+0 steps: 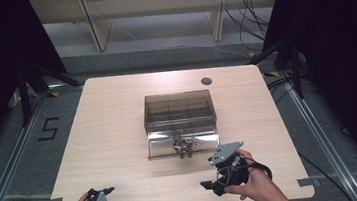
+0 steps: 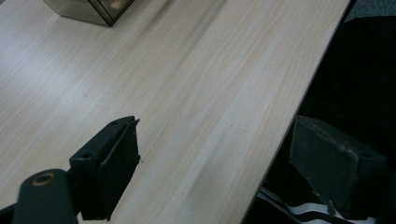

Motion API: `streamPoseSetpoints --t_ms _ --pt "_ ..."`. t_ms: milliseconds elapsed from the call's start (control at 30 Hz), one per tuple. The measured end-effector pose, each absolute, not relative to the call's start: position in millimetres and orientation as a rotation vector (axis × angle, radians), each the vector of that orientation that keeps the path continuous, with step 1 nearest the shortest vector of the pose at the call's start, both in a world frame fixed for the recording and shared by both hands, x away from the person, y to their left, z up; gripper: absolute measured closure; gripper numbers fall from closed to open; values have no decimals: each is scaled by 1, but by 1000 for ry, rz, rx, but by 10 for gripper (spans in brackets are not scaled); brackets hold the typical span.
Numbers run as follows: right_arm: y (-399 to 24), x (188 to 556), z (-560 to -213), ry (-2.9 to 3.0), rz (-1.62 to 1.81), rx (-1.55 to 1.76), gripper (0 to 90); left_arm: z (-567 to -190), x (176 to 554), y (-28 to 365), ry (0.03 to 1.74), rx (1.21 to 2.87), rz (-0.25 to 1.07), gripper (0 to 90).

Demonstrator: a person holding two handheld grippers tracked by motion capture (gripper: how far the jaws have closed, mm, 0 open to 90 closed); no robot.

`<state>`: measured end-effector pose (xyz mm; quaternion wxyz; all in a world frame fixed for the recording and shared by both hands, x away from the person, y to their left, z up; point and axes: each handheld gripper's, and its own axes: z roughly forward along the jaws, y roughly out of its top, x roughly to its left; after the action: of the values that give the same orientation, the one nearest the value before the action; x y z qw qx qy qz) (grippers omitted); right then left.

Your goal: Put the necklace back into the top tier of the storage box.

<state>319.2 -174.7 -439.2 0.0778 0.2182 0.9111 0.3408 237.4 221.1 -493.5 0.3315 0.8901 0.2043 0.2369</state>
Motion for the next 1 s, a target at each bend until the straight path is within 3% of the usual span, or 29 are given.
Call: streamPoseSetpoints --t_ms 1000 --pt "-194 297 -467 2680 1053 758 202 -494 237 221 535 2327 620 151"
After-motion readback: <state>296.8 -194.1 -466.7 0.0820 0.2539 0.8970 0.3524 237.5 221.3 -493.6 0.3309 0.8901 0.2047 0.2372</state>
